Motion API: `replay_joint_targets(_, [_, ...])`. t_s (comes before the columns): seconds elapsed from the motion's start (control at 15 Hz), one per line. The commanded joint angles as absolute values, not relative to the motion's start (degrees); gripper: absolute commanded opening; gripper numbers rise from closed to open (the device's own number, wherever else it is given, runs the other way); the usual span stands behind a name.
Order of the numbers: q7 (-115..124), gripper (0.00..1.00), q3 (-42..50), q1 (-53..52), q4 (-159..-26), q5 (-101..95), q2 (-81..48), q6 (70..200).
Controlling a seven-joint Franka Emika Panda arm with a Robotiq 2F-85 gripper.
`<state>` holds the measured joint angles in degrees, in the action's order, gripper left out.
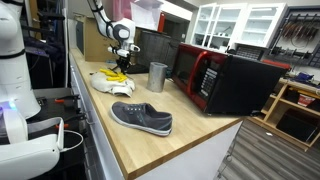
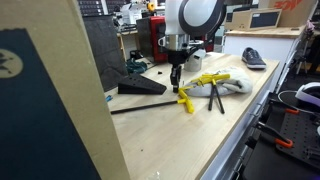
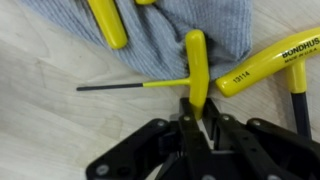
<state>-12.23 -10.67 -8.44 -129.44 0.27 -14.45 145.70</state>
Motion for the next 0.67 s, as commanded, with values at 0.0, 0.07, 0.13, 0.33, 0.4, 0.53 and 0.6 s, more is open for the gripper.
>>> replay_joint_targets(0.0, [-13.89, 0.04, -11.60, -7.05, -130.68, 3.23, -11.73, 146.00])
replay_joint_targets(0.07, [-14.79, 0.04, -11.85, -6.68, -130.90, 4.11, -11.14, 146.18])
replay_joint_targets(0.13, [-16.69, 0.04, -12.24, -6.21, -131.17, 4.94, -10.24, 146.21])
replay_joint_targets(0.33, [-23.78, 0.04, -13.23, -5.24, -132.32, 7.97, -7.03, 145.58])
replay_joint_targets(0.4, [-27.08, 0.04, -13.58, -5.05, -132.68, 9.08, -5.95, 144.92])
replay_joint_targets(0.53, [-33.71, 0.04, -14.09, -5.12, -133.26, 10.64, -4.06, 143.76])
replay_joint_targets(0.6, [-37.00, 0.04, -14.20, -5.32, -133.55, 11.02, -2.95, 142.58])
